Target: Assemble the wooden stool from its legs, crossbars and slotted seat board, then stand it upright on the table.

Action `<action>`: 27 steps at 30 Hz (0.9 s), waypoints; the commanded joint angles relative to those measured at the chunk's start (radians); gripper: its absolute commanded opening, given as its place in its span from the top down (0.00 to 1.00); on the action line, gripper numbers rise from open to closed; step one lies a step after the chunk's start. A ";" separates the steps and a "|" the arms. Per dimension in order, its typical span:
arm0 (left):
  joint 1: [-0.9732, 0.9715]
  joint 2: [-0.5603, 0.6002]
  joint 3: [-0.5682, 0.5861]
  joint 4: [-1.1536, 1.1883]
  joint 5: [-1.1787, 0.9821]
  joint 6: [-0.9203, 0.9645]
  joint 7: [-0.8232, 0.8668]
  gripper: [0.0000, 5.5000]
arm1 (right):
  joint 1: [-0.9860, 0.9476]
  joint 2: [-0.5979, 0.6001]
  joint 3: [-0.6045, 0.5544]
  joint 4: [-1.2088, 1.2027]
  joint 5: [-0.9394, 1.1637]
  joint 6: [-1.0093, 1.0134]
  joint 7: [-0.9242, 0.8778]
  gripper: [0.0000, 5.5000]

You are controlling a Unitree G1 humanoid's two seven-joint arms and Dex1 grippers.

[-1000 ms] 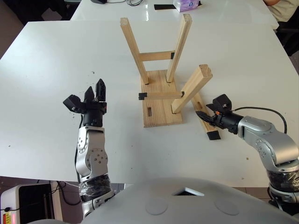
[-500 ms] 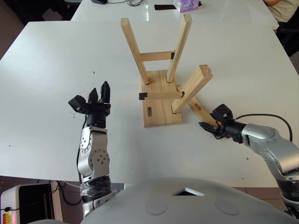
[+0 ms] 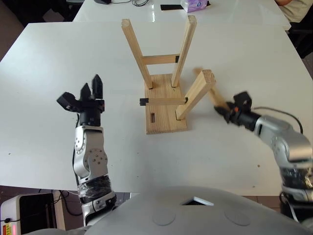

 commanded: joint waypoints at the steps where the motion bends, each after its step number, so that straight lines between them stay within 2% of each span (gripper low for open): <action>1: -0.156 0.101 0.064 -0.007 -0.069 0.052 0.053 0.37 | -0.431 0.138 -0.283 0.247 0.194 -0.157 -0.131 0.62; 3: -0.260 0.133 0.058 -0.022 -0.128 0.093 0.061 0.37 | -0.577 0.197 -0.399 0.257 0.389 -0.156 -0.155 0.62; 5: -0.326 0.158 0.030 -0.070 -0.183 0.136 0.042 0.37 | -0.674 0.257 -0.455 0.232 0.622 -0.111 -0.120 0.62; 8: -0.402 0.212 -0.049 -0.158 -0.260 0.215 -0.042 0.37 | -0.725 0.334 -0.416 0.119 0.878 -0.036 -0.040 0.62; 11: -0.475 0.241 -0.061 -0.241 -0.396 0.262 -0.059 0.37 | -0.699 0.316 -0.323 0.006 0.995 0.053 0.053 0.62; 15: -0.536 0.318 -0.073 -0.329 -0.585 0.343 -0.117 0.37 | -0.648 0.156 -0.226 -0.079 1.007 0.187 0.229 0.62; 18: -0.576 0.393 -0.093 -0.348 -0.711 0.410 -0.182 0.37 | -0.651 0.021 -0.173 -0.040 0.928 0.220 0.373 0.62; 22: -0.626 0.476 -0.136 -0.330 -0.759 0.483 -0.293 0.37 | -0.721 -0.108 -0.087 0.042 0.807 0.212 0.567 0.62; 27: -0.672 0.544 -0.172 -0.288 -0.745 0.535 -0.384 0.37 | -0.733 -0.238 0.045 0.032 0.653 0.173 0.816 0.62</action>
